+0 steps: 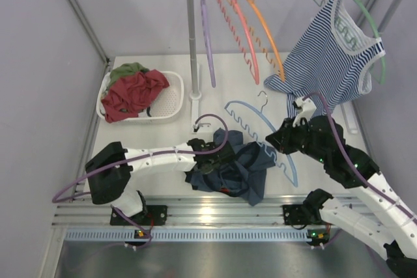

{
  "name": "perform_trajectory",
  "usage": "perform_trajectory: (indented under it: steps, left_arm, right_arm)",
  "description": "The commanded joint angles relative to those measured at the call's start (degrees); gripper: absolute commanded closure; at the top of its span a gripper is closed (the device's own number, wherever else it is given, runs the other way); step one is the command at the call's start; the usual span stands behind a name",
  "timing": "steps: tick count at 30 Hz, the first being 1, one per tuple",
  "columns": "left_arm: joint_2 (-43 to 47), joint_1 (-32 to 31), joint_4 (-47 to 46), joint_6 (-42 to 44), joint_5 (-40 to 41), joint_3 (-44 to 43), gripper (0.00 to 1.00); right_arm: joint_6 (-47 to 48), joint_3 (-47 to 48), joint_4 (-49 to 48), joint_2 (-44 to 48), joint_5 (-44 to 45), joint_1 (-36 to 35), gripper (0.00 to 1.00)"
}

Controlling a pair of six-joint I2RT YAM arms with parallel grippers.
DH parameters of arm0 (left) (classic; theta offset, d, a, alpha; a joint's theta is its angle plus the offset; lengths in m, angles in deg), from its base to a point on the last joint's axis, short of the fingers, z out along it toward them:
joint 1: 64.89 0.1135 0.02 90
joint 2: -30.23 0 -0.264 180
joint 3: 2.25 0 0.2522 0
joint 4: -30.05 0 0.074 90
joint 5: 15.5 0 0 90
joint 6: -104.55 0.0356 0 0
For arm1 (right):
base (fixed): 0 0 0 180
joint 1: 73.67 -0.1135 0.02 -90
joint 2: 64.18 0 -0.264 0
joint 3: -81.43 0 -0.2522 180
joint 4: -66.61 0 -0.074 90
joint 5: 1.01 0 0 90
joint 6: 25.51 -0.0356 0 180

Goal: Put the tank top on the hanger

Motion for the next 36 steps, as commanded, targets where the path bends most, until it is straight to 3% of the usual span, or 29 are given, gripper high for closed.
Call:
perform_trajectory:
  steps: [1,7,10,15,18,28,36]
  left_arm:
    - [-1.5,-0.1,0.9,-3.4,4.3,-0.1,0.58]
    - [-2.1,0.7,-0.6,-2.9,4.2,1.9,0.60]
    - [-1.9,1.3,-2.0,-2.1,3.7,3.1,0.67]
    - [0.7,2.2,-3.7,-0.2,2.6,4.5,0.91]
    - [3.3,2.4,-3.0,0.8,2.4,4.4,1.00]
    - [16.2,2.8,-1.7,3.1,-1.0,6.4,1.00]
    - [19.3,3.0,-1.1,4.5,-1.9,6.7,1.00]
  right_arm:
    - [-0.2,0.0,-3.2,2.4,-0.8,-0.8,1.00]
    - [0.1,-1.0,-2.2,4.2,-1.5,-0.7,1.00]
    - [0.3,-1.1,-1.8,4.8,-2.4,-0.8,1.00]
    - [0.9,-1.0,-1.2,5.9,-5.0,-0.8,1.00]
    - [1.5,-0.7,-0.3,6.2,-8.0,-0.8,1.00]
    - [4.5,-0.5,4.9,7.1,-20.3,-0.8,1.00]
    - [3.4,-4.5,2.8,7.1,-26.7,-0.8,1.00]
